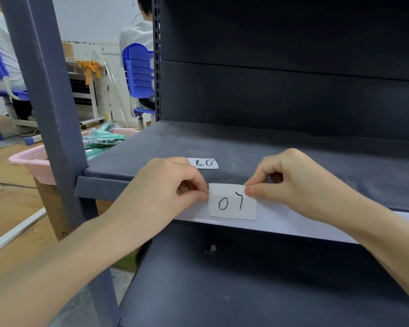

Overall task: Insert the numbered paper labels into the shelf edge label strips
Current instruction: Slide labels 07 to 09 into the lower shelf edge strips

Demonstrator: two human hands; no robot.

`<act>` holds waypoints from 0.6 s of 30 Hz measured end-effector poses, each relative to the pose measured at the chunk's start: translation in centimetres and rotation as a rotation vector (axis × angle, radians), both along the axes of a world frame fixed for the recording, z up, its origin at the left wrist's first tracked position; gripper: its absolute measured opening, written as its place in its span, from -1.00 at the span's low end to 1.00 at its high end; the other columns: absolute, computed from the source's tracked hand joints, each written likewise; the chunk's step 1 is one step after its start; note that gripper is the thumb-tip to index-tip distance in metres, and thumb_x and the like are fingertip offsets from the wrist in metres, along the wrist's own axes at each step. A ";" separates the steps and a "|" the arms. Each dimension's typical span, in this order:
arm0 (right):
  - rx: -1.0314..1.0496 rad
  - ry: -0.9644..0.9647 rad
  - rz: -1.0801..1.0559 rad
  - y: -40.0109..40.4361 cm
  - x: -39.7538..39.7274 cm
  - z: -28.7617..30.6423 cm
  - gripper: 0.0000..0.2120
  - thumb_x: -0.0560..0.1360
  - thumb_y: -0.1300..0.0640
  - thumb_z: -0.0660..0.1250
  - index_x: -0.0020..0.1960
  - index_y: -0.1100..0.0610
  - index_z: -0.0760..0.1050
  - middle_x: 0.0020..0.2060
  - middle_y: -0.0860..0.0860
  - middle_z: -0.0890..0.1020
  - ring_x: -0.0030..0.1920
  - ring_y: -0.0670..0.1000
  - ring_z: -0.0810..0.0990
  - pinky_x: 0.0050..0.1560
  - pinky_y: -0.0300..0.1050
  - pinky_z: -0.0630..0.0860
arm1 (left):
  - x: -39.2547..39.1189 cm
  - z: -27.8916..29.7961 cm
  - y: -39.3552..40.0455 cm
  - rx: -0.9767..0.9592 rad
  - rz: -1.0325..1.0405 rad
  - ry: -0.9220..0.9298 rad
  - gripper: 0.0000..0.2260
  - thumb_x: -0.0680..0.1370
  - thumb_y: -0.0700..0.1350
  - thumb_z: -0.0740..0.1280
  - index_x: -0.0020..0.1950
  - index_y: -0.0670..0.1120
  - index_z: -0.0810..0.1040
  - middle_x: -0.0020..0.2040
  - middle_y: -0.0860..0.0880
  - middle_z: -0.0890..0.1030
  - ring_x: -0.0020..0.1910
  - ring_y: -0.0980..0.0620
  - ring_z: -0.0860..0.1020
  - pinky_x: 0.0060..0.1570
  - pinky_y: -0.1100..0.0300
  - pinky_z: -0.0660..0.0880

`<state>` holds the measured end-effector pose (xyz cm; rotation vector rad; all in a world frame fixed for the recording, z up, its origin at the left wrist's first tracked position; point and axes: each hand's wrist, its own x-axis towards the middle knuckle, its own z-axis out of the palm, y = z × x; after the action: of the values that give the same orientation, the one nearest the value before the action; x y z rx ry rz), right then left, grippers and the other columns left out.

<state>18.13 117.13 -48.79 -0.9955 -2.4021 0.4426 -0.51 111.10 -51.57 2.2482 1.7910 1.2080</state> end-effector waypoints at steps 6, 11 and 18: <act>0.006 0.063 -0.005 1.2 -0.4 1.4 -0.87 0.39 0.16 0.40 -0.31 0.12 0.65 -0.59 -0.21 0.53 -0.57 -0.20 0.39 -0.54 -0.47 0.28 | -0.5 -0.8 0.1 0.096 0.006 0.010 -0.93 0.40 -0.20 0.44 -0.27 -0.06 0.64 -0.27 0.13 0.56 -0.10 0.13 0.49 -0.12 0.42 0.39; 0.076 -0.023 -0.065 4.2 -3.3 1.8 -0.78 0.48 0.14 0.34 0.10 0.11 0.61 -0.45 -0.26 0.42 -0.51 -0.36 0.45 -0.44 -0.54 0.34 | -1.2 -1.5 0.1 0.137 -0.016 0.041 -0.91 0.34 -0.10 0.33 -0.28 -0.05 0.63 -0.28 0.14 0.53 -0.21 0.12 0.48 -0.16 0.25 0.41; -0.040 -0.184 -0.056 6.4 -5.7 1.1 -0.53 0.47 0.03 0.34 0.35 0.05 0.39 -0.39 -0.15 0.36 -0.41 -0.18 0.32 -0.37 -0.35 0.22 | -1.7 -1.5 0.7 0.123 -0.073 -0.022 -0.93 0.32 -0.09 0.35 -0.31 0.00 0.63 -0.33 0.23 0.48 -0.22 0.15 0.49 -0.20 0.34 0.40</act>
<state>12.39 123.58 -47.66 -1.1639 -2.5282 0.3961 -2.24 111.81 -53.12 2.3319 1.6550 1.3582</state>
